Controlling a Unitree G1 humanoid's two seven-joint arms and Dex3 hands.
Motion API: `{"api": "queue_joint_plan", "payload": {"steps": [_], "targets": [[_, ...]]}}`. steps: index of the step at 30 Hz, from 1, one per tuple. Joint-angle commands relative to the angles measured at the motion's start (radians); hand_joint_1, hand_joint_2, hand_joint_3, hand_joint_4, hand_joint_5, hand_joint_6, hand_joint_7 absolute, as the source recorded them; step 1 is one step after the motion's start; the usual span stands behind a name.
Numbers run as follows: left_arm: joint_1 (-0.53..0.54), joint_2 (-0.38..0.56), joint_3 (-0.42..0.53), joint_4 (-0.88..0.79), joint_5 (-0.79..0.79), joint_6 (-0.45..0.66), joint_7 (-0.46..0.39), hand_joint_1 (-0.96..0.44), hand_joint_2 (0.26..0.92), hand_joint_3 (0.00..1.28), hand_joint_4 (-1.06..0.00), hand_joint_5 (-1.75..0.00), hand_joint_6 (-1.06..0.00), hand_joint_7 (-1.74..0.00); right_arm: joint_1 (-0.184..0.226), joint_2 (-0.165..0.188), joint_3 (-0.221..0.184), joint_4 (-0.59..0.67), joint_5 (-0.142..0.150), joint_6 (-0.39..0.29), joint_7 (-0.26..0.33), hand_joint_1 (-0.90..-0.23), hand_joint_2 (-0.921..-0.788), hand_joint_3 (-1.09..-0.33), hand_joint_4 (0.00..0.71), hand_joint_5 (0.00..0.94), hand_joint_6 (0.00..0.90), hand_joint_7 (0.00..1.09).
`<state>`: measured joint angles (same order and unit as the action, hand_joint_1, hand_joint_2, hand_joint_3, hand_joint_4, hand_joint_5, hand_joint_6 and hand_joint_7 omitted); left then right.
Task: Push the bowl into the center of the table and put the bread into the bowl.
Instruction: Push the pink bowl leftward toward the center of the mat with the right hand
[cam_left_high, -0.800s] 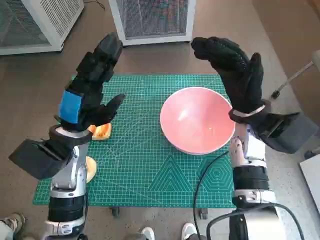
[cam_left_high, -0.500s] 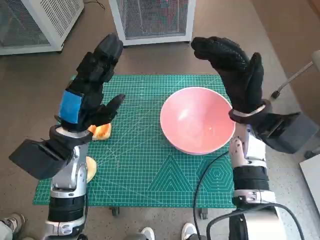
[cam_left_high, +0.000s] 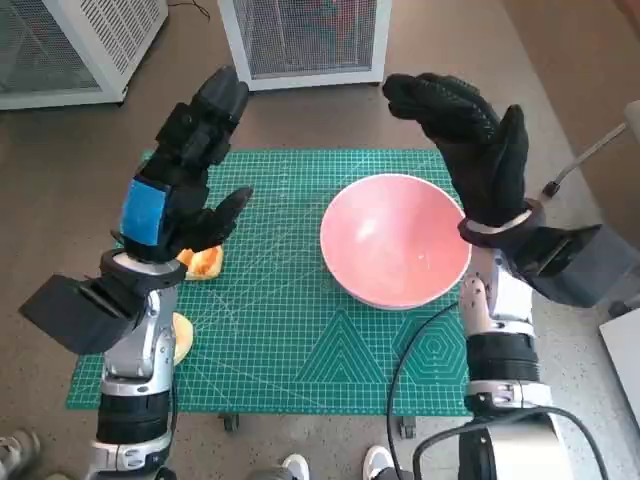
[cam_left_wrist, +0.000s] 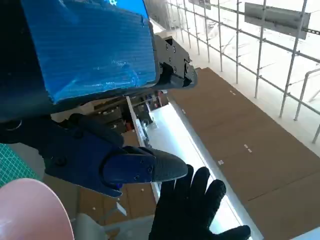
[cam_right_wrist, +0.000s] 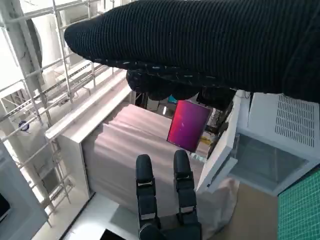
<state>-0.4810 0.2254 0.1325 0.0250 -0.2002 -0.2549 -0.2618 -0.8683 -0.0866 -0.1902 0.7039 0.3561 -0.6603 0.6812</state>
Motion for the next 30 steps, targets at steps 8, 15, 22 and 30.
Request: {"api": "queue_joint_plan", "payload": {"steps": [8,15,22,30], "targets": [[-0.034,0.021,0.004,-0.004,-0.013,0.000,-0.023,-0.64,0.921,0.34,-0.26,0.00,-0.23,-0.19,0.030,0.000,0.001,-0.016,0.010,0.015,0.001,-0.582,-0.921,-0.561,0.248,0.000,0.369,0.00],[-0.033,0.015,0.003,-0.007,-0.002,0.002,-0.020,-0.64,0.921,0.34,-0.26,0.00,-0.23,-0.20,0.027,-0.003,-0.001,-0.010,0.009,0.012,0.002,-0.582,-0.921,-0.561,0.248,0.000,0.368,0.00],[-0.028,0.008,0.001,-0.002,0.008,-0.003,-0.011,-0.64,0.921,0.34,-0.26,0.00,-0.22,-0.20,0.025,-0.016,-0.012,0.001,0.016,0.009,0.010,-0.581,-0.921,-0.564,0.246,0.000,0.367,0.00],[-0.022,0.006,-0.001,0.001,0.024,-0.020,-0.005,-0.62,0.921,0.34,-0.26,0.00,-0.22,-0.21,-0.002,-0.063,-0.054,0.127,0.000,-0.042,-0.003,-0.571,-0.921,-0.581,0.238,0.000,0.360,0.00]]}}
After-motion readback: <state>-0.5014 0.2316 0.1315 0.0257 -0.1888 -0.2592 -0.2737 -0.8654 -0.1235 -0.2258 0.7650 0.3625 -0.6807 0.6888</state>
